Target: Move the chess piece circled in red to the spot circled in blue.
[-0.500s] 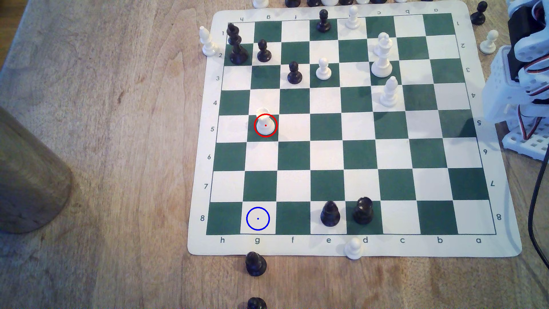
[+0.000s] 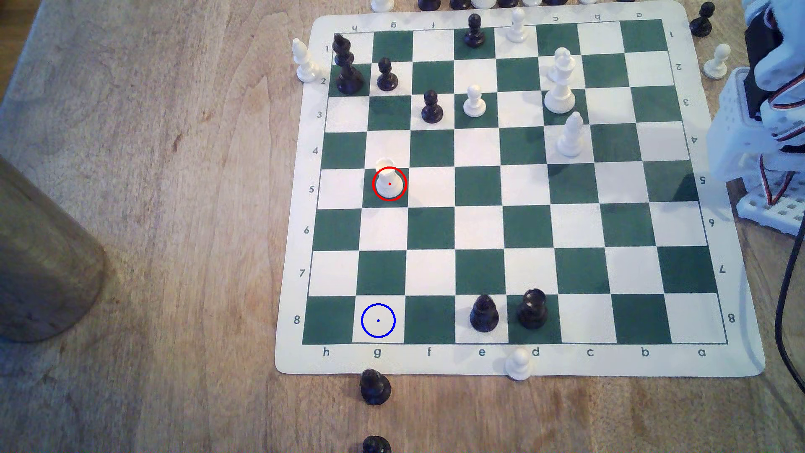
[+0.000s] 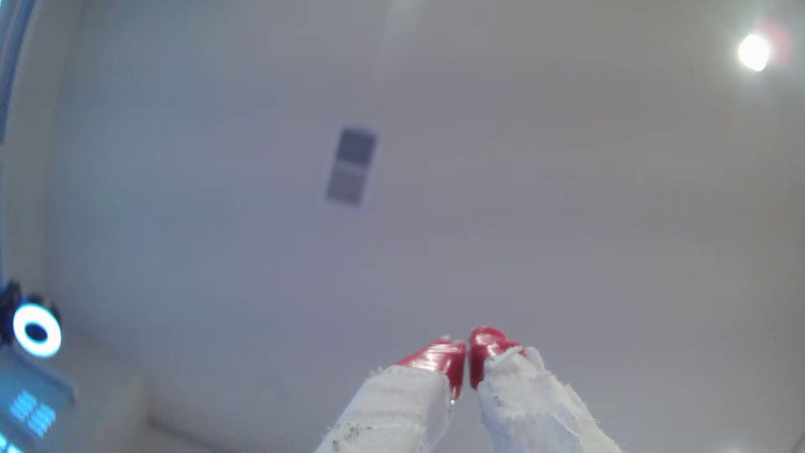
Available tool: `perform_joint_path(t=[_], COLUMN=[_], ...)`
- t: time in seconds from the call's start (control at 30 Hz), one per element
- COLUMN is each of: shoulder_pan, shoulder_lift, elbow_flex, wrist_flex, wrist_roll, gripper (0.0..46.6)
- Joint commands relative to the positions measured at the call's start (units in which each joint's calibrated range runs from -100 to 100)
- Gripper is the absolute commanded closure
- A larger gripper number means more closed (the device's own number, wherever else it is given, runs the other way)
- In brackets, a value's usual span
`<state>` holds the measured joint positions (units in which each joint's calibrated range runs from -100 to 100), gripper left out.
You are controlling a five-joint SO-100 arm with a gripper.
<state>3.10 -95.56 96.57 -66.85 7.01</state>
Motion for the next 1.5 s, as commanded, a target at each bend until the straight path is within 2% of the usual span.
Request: perform_joint_path(t=[0.0,0.13,0.27,0.47,0.53,0.63,0.73,0.8,0.83,1.03,1.1,1.17,1.2,1.4,1.47], shoulder_pan=[-0.6,-2.4,-0.1,2.7,2.6,1.1,-0.3,-1.0,-2.0,-4.5,-4.8,-5.2,-5.2,-5.2,-4.7], shoulder_lift=[-0.3,-0.2,-0.1,0.0,0.4,2.2,7.4,11.6,16.4,30.2,32.2,33.5,33.8,38.5,42.0], elbow_flex=[-10.3,-22.0,-29.8,-32.1,-32.7,-31.3,-32.4,-33.7,-35.5,-36.2,-35.1,-31.6,-30.4,-23.9,-23.3], wrist_flex=[21.5,49.9,70.0,90.6,94.9,101.3,106.8,108.2,108.3,100.4,97.6,92.3,90.4,79.5,75.6], wrist_roll=[-0.2,-0.3,-0.5,-0.5,-0.4,-0.2,-2.3,-3.8,-6.0,-11.4,-12.4,-12.5,-12.5,-13.0,-13.2], gripper=[46.4,46.4,46.4,46.4,45.0,45.8,44.8,44.4,44.1,43.9,41.8,36.2,35.2,38.5,37.9])
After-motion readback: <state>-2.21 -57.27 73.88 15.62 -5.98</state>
